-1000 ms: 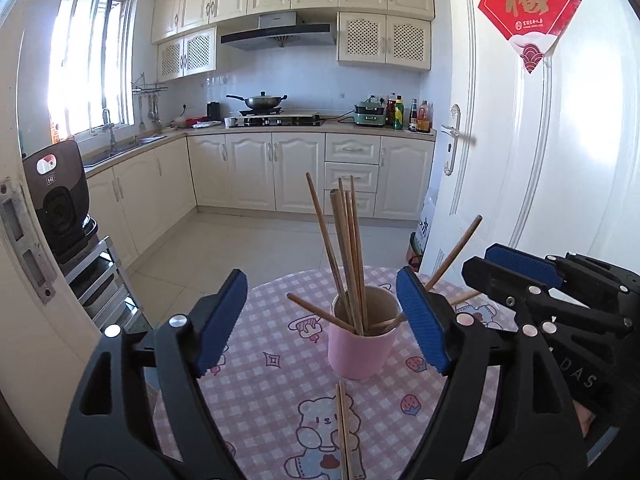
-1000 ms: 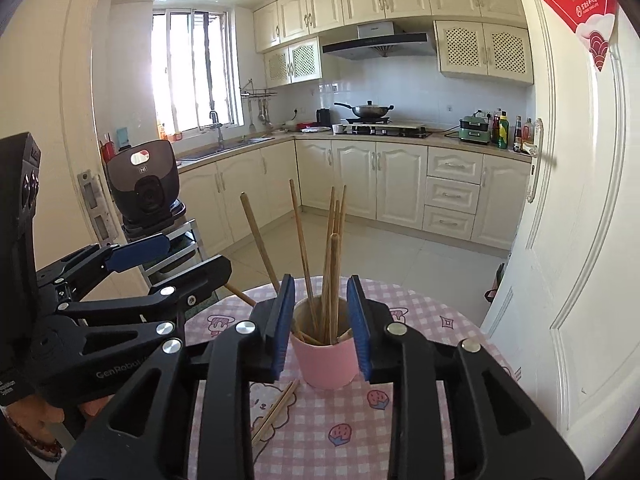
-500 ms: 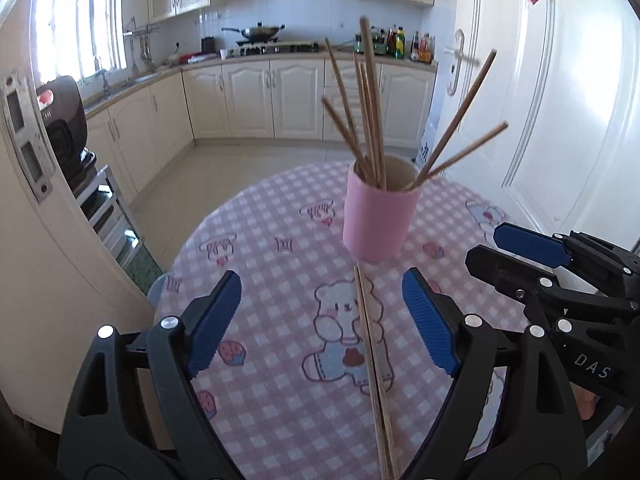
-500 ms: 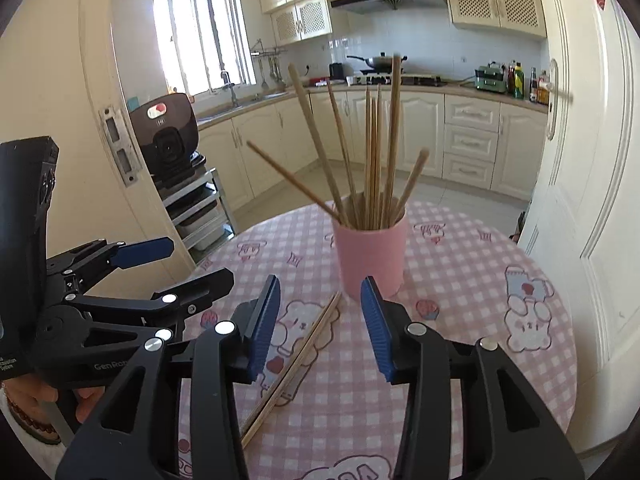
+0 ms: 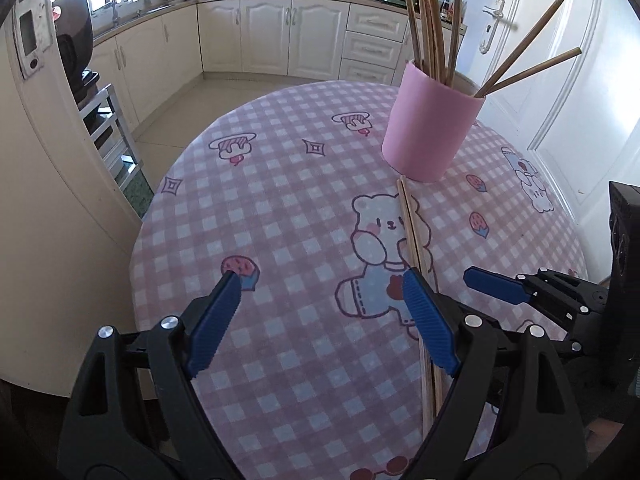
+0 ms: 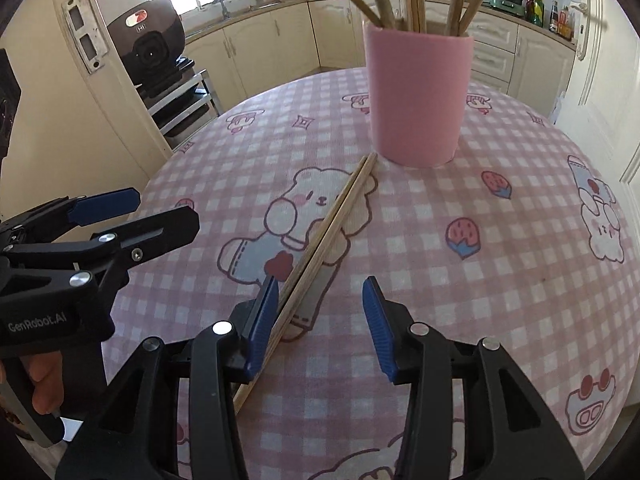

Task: Organize utensils
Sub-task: 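Close the left tool on one chopstick while the right tool closes on the other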

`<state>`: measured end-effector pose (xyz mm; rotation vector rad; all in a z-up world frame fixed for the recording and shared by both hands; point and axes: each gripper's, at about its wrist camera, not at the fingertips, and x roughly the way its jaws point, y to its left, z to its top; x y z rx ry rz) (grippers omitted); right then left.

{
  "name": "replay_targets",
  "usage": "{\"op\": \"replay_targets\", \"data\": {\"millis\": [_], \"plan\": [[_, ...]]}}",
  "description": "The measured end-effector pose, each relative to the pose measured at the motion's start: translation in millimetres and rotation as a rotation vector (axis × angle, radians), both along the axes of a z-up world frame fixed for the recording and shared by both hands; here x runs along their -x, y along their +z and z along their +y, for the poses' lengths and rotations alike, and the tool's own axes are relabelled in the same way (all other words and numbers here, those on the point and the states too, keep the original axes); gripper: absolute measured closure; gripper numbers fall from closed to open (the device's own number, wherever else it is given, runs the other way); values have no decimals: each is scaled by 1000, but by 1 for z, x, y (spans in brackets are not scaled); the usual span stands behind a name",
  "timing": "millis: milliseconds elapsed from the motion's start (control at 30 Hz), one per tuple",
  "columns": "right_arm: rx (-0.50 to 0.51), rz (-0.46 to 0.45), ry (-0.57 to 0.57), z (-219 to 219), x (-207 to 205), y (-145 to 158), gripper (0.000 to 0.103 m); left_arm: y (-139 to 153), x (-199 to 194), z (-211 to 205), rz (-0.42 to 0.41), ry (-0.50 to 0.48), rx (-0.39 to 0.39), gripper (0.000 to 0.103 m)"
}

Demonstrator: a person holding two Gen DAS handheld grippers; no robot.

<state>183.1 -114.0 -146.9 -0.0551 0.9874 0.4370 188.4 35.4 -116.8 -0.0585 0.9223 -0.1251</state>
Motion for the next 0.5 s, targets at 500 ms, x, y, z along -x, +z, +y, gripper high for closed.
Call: {"op": "replay_targets", "data": {"millis": [500], "plan": [[46,-11,8,-3,6,-5,58,-11,-2,-2,27,1,10,21]]}}
